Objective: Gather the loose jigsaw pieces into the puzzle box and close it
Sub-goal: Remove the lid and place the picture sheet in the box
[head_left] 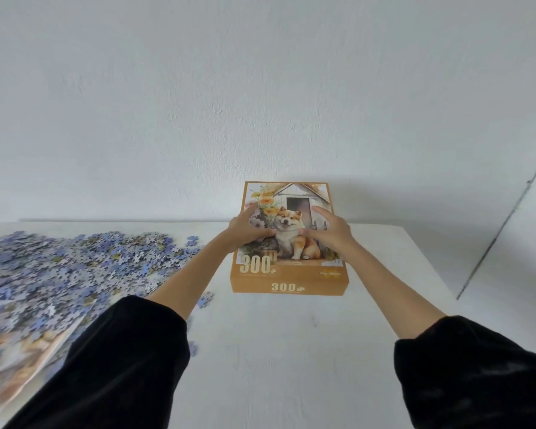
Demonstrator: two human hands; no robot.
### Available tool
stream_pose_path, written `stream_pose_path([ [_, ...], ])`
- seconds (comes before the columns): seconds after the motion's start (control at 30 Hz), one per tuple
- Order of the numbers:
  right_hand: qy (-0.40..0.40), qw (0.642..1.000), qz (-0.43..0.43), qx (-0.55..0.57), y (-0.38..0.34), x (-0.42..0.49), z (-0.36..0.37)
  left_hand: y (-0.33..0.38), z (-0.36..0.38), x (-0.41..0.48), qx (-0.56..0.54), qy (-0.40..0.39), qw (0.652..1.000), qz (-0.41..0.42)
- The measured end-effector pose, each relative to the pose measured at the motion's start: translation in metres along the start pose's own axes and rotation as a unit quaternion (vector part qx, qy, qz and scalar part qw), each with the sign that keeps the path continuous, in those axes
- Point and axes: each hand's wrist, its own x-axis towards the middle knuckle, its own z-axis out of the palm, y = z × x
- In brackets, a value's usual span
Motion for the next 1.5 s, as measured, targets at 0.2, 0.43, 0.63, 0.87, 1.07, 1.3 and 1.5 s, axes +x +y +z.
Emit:
stream_pose_path([
  [0.2, -0.005, 1.000, 0.005, 0.000, -0.013, -0.059, 0.001, -0.007, -0.004, -0.060, -0.011, -0.011, 1.000, 0.016],
  [0.43, -0.010, 1.000, 0.025, -0.011, -0.004, -0.132, 0.009, -0.030, 0.011, -0.131, -0.032, -0.051, 0.998, 0.017],
  [0.63, -0.008, 0.999, 0.046, 0.021, 0.006, -0.169, 0.018, -0.048, 0.027, -0.168, -0.011, -0.003, 0.998, 0.057],
  [0.87, 0.000, 0.998, 0.048, 0.029, 0.008, -0.175, 0.021, -0.054, 0.038, -0.184, -0.034, 0.053, 0.996, 0.070],
  [1.07, 0.008, 0.999, 0.029, 0.037, 0.004, -0.175, 0.017, -0.048, 0.033, -0.185, -0.057, 0.054, 0.993, 0.084],
  [1.3, 0.012, 0.999, 0.015, 0.028, -0.013, -0.173, 0.004, -0.036, 0.021, -0.179, -0.050, 0.021, 0.995, 0.080],
  [1.5, 0.010, 1.000, 0.001, 0.028, -0.028, -0.168, -0.007, -0.025, 0.008, -0.173, -0.064, 0.003, 0.995, 0.079],
])
